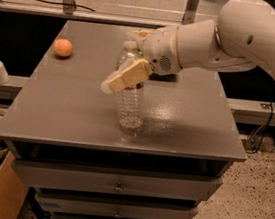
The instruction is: Knock water bottle over
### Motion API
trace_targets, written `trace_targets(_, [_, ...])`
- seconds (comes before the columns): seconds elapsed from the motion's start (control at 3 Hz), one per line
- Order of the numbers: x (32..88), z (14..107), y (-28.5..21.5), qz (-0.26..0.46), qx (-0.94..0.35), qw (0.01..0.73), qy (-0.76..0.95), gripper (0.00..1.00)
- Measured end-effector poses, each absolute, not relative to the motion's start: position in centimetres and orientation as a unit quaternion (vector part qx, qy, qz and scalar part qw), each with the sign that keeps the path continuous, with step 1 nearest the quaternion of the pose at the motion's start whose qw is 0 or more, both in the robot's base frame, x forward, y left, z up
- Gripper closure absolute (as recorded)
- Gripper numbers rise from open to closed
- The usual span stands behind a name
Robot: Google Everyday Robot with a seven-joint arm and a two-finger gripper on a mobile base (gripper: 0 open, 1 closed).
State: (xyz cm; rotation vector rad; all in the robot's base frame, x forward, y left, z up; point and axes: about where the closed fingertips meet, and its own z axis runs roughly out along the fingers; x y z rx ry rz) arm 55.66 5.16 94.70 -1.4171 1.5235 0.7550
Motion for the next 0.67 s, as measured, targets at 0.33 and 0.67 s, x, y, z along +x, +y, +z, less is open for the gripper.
trace_targets(0.33, [56.8, 94.2, 6.7, 0.301, -0.578, 0.445, 0.615, 0.0])
trace_targets(0.67, [57.9, 93.2, 5.9, 0.289, -0.578, 0.44, 0.624, 0.0])
